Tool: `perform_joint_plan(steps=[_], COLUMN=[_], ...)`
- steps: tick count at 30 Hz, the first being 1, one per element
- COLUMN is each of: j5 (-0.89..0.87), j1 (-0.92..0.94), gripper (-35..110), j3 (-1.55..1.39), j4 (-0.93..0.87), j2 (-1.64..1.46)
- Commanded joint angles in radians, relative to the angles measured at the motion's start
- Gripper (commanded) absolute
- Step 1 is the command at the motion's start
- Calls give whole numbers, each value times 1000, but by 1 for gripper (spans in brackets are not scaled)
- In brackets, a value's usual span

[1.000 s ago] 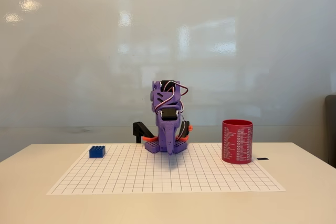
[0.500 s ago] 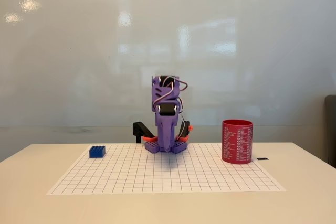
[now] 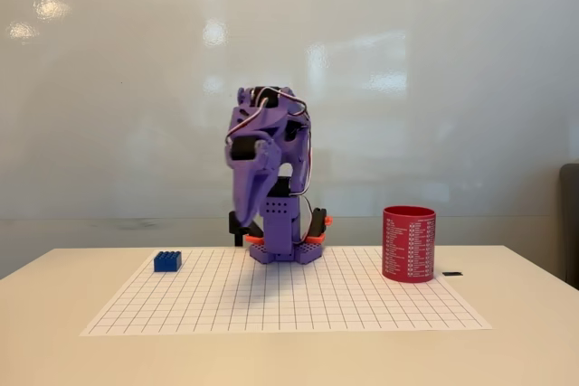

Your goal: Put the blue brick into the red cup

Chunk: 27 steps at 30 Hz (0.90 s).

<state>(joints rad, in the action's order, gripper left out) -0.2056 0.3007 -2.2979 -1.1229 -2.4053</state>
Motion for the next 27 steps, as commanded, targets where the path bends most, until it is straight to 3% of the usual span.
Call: perform_joint_plan(steps=[1,16,23,27], j5=[-74,-126,-129,-156], j1=[249,884,907,857], gripper=[-1,-1,-1,-1], j3=[55,78,77,21], j4=[44,-48,-193,-186], j2=[66,173,176,190])
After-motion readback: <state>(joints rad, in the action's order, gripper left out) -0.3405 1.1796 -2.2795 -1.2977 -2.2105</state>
